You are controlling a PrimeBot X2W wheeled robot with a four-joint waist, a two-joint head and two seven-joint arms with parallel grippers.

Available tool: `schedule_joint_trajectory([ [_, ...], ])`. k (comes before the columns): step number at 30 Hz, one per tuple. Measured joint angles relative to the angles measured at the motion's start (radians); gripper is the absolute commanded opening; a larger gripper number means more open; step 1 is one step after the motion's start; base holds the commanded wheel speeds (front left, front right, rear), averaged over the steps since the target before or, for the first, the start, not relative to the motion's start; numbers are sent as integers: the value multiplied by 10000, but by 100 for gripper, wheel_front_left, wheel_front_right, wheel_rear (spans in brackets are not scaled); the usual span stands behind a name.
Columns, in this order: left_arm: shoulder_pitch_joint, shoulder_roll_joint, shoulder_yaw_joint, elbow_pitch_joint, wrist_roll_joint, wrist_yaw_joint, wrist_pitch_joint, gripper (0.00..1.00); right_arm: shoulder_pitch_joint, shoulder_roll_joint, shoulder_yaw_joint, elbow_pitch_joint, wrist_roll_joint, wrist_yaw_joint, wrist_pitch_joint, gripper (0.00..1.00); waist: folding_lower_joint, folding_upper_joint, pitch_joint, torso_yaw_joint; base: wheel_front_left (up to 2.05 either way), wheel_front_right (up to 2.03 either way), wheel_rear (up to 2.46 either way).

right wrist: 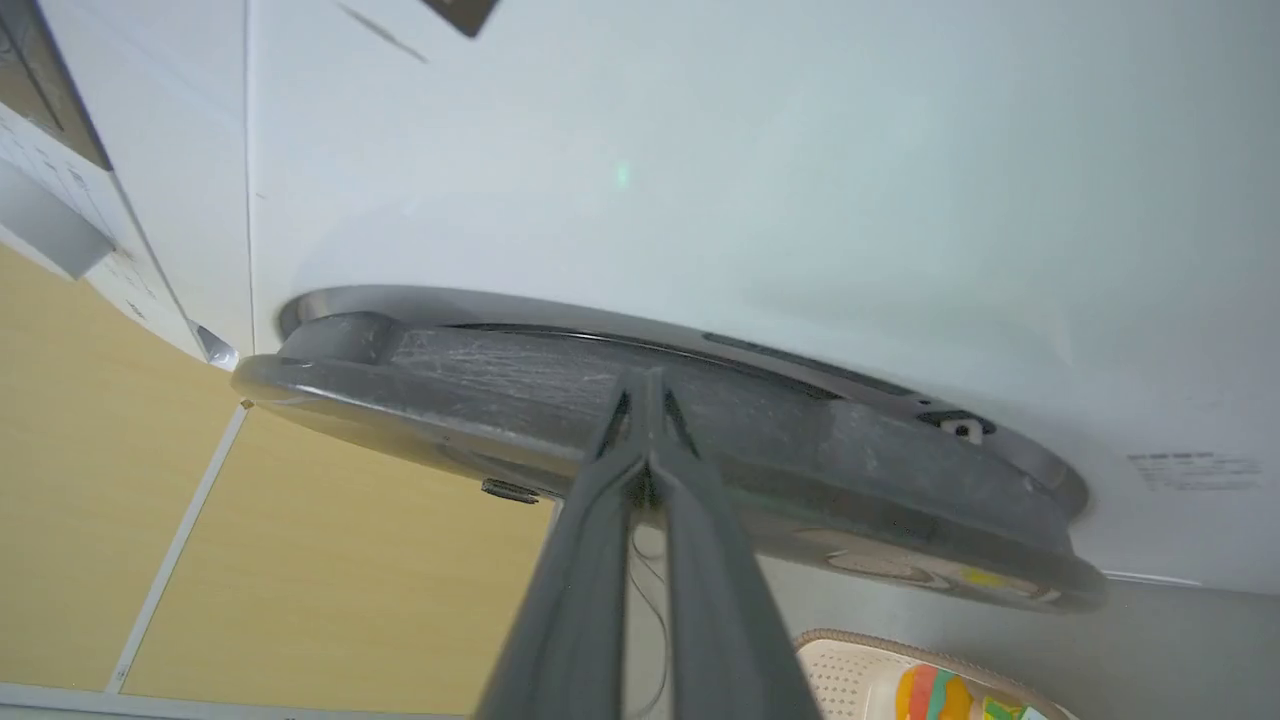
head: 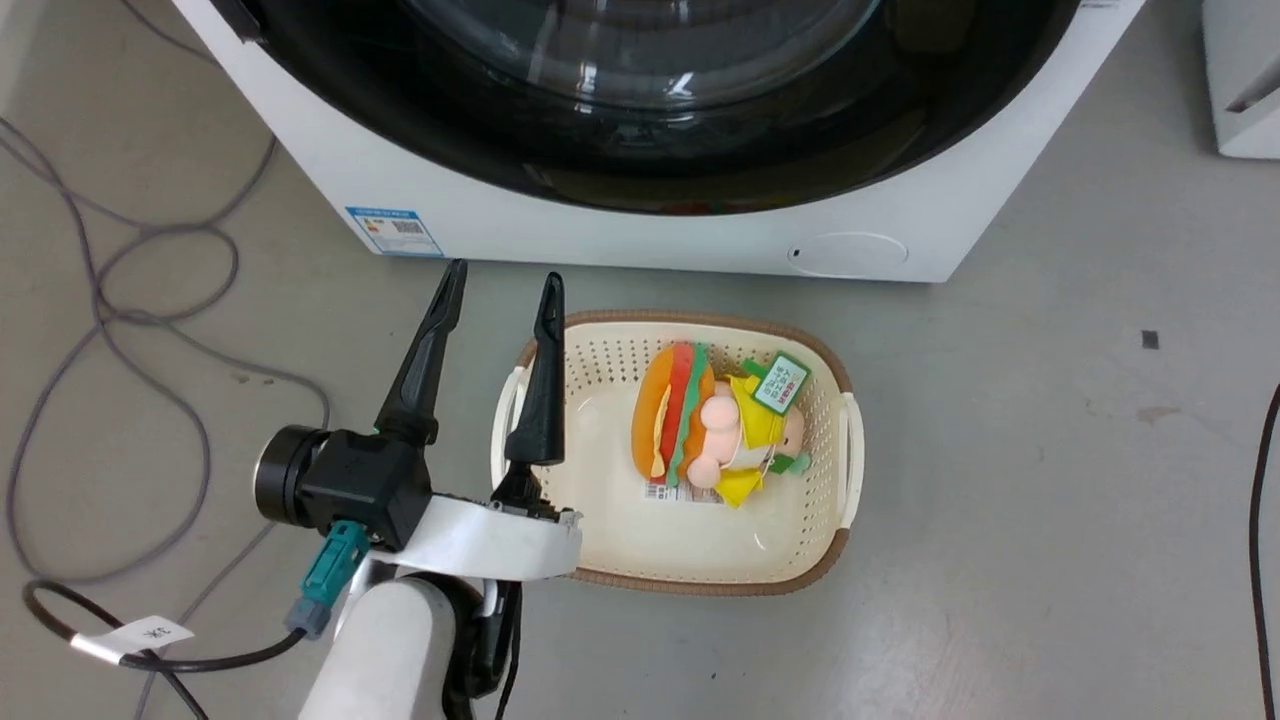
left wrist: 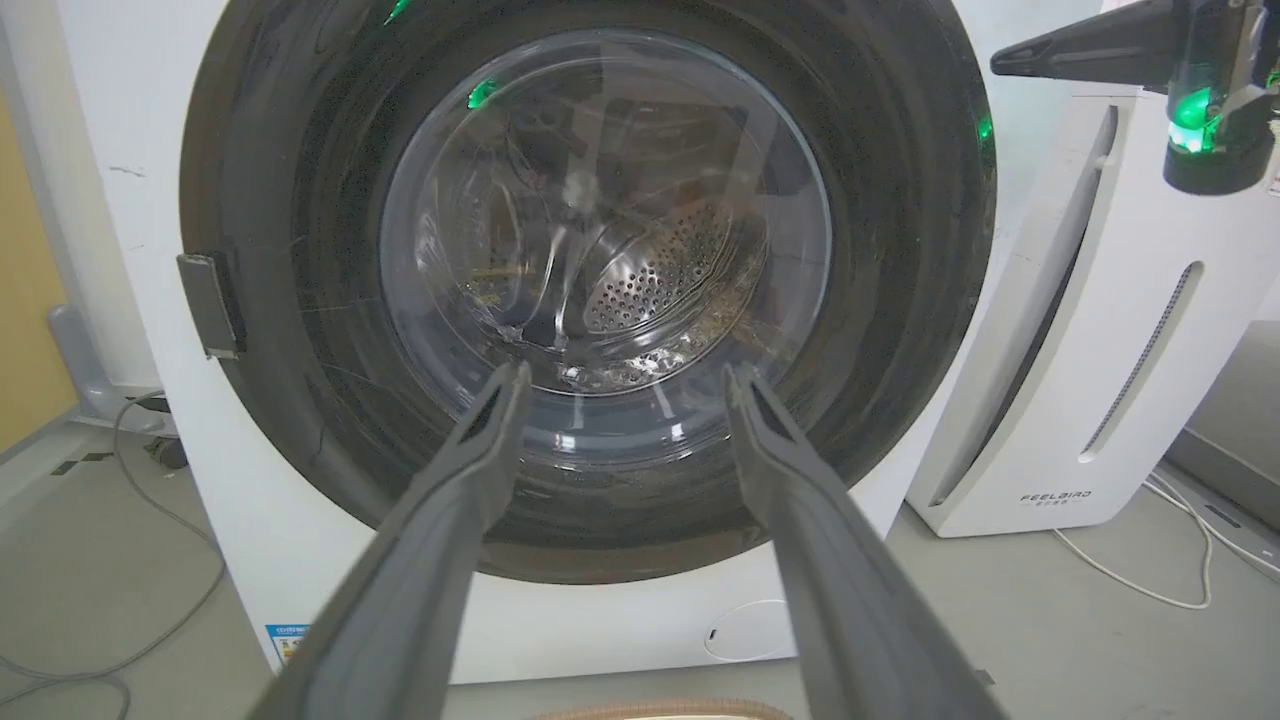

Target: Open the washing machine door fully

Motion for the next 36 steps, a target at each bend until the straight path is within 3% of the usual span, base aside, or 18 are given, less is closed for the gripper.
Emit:
schedule_joint_trajectory([
  [12, -329, 0, -244, -27, -180, 86, -180, 100, -1287, 268, 1208, 1028, 775, 0, 1051, 0, 0, 0, 380, 186, 0, 0, 0],
  [23, -329, -2, -272, 59, -190, 136, -180, 100, -1100, 293, 1379, 865, 903, 0, 2148, 0, -1, 0, 292, 108, 0, 0, 0],
  [36, -329, -2, -320, 184, -192, 136, -180, 100, -554, 614, 1220, 1112, 1204, 0, 2048, 0, -1, 0, 142, 131, 0, 0, 0],
])
